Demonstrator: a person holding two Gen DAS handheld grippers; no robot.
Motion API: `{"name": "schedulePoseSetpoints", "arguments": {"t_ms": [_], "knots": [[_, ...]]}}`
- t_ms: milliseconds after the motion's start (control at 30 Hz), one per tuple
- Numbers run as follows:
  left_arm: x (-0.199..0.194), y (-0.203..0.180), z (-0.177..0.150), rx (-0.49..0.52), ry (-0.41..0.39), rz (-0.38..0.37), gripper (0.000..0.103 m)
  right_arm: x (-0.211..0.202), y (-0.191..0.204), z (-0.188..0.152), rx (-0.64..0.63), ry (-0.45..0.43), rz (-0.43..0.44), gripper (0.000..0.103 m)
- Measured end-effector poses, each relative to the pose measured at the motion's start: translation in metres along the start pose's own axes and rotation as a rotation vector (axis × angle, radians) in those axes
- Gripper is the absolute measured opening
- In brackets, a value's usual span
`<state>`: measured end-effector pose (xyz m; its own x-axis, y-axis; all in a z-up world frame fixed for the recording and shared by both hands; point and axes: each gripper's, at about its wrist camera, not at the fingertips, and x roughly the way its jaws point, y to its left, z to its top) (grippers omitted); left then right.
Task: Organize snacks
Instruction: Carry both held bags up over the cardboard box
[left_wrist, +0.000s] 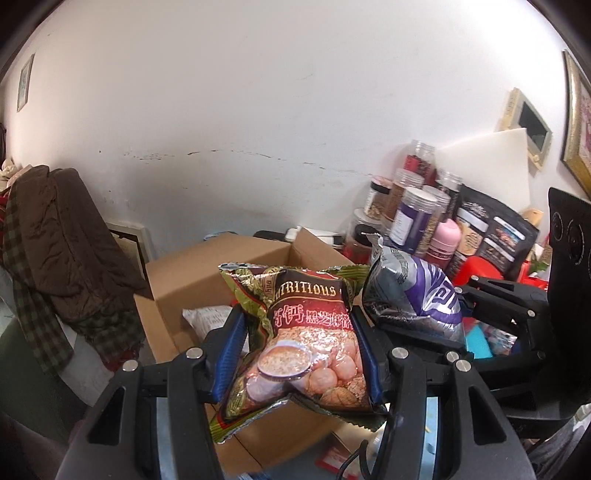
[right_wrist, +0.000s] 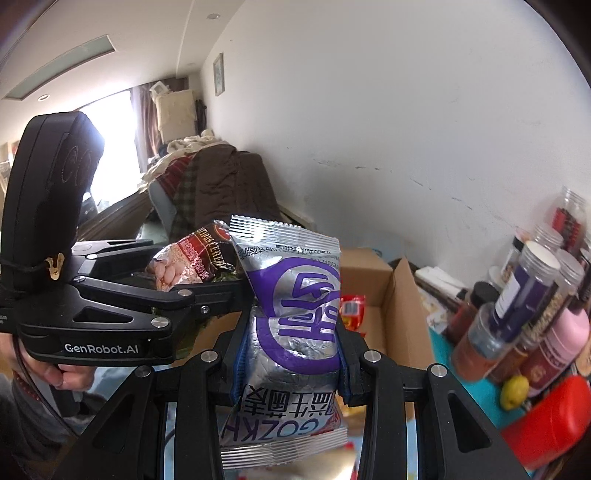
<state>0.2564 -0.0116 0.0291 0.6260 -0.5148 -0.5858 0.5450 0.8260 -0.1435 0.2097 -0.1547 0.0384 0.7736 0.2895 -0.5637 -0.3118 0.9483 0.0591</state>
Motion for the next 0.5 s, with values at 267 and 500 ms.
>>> {"name": "schedulePoseSetpoints", "arguments": {"t_ms": [267,500], "knots": [[0.048,0.024,0.019,0.003,0.064,0.024,0.054,0.046,-0.022,0.016,0.004,0.053,0.004,0.037],[0.091,0.043,0.022,-0.023,0.163,0.020,0.054,0.088,-0.037,0.020,0.025,0.158,0.031,0.037]]}}
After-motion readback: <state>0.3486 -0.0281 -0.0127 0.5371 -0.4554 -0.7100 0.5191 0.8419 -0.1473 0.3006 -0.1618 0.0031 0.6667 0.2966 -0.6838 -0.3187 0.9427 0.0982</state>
